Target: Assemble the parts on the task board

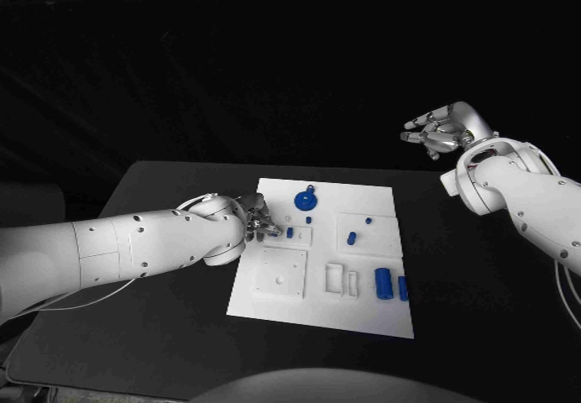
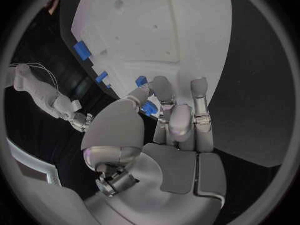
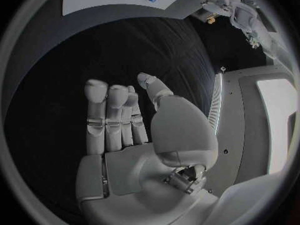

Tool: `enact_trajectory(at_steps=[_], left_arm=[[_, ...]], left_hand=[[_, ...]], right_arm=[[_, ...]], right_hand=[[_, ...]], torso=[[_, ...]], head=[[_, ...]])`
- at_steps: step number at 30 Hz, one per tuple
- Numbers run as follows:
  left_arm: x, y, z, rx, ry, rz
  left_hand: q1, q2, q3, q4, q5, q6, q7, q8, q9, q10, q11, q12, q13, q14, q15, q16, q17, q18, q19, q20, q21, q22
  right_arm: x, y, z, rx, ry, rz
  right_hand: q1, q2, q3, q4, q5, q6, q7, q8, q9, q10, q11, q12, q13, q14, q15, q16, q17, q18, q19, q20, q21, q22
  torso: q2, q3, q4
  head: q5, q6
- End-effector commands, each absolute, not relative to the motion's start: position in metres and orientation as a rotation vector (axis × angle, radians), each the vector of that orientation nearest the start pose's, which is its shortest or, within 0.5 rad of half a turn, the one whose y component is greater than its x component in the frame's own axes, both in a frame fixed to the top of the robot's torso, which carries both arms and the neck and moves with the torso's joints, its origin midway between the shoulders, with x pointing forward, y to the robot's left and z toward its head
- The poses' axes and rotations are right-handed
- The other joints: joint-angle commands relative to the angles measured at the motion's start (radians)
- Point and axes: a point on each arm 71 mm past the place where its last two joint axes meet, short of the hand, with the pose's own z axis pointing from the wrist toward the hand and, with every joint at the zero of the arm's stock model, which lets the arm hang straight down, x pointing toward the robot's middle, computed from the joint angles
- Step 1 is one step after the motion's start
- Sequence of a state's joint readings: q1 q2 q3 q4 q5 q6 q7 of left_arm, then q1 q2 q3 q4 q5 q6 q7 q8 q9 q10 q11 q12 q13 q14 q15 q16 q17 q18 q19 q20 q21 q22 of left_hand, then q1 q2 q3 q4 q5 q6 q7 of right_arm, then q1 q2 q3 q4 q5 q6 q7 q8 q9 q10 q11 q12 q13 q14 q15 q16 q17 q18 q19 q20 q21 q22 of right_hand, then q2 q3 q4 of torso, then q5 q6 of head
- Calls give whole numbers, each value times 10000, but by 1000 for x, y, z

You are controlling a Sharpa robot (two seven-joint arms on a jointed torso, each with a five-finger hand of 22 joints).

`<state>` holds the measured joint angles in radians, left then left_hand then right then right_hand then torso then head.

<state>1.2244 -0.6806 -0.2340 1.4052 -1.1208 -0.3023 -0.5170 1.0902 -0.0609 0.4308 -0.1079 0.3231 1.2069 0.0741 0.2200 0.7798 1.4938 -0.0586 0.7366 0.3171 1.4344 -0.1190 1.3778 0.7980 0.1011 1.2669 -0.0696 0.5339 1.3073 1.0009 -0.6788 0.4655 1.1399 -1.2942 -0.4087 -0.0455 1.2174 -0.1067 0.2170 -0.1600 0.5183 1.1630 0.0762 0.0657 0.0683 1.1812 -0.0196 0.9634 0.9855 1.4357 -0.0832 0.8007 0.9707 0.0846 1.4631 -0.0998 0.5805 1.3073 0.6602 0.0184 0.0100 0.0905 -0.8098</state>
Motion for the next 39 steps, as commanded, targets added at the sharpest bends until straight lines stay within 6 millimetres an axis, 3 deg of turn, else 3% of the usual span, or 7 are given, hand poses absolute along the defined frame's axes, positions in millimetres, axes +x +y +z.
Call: enact_trajectory(at_steps=[1, 28, 39], left_arm=[[480, 188, -275, -2511, 21311, -3004], [481, 188, -274, -2013, 21682, -2648], [481, 186, -274, -2074, 21694, -2731]], left_hand=[[294, 358, 96, -169, -32, 1384, -1241, -24, -13, 207, -305, -69, -9, 22, -38, -44, -8, 77, -3, 98, -42, 181], [296, 410, 59, -129, -111, 1362, -1232, -36, -40, 206, -298, -96, -42, 9, -24, -84, -89, 107, -20, 131, -42, 177], [66, 359, -107, 107, -192, 1376, -1251, -22, -34, 208, -279, -101, -51, 5, -32, -136, -189, 74, -6, 96, -66, 166]], right_arm=[[566, -275, -148, 4406, 13635, 6758], [566, -275, -149, 4407, 13659, 6759], [566, -275, -149, 4409, 13662, 6770]], right_hand=[[-49, 8, -4, 27, 8, -87, 13, -35, -16, -88, -12, -66, -12, -71, 0, 28, 1, 69, 352, -16, 23, 670], [-72, 10, -17, 73, 27, -93, 13, -34, -15, -86, -10, -61, -10, -70, 0, 33, 4, 69, 353, -15, 22, 669], [-87, 12, -22, 109, 50, -98, 11, -36, -16, -88, -13, -63, -11, -70, 0, 33, 4, 67, 355, -15, 36, 672]], torso=[[4, -3, 1], [-5, 5, 0], [5, 2, -5]], head=[[7, -19], [13, -50], [28, -30]])
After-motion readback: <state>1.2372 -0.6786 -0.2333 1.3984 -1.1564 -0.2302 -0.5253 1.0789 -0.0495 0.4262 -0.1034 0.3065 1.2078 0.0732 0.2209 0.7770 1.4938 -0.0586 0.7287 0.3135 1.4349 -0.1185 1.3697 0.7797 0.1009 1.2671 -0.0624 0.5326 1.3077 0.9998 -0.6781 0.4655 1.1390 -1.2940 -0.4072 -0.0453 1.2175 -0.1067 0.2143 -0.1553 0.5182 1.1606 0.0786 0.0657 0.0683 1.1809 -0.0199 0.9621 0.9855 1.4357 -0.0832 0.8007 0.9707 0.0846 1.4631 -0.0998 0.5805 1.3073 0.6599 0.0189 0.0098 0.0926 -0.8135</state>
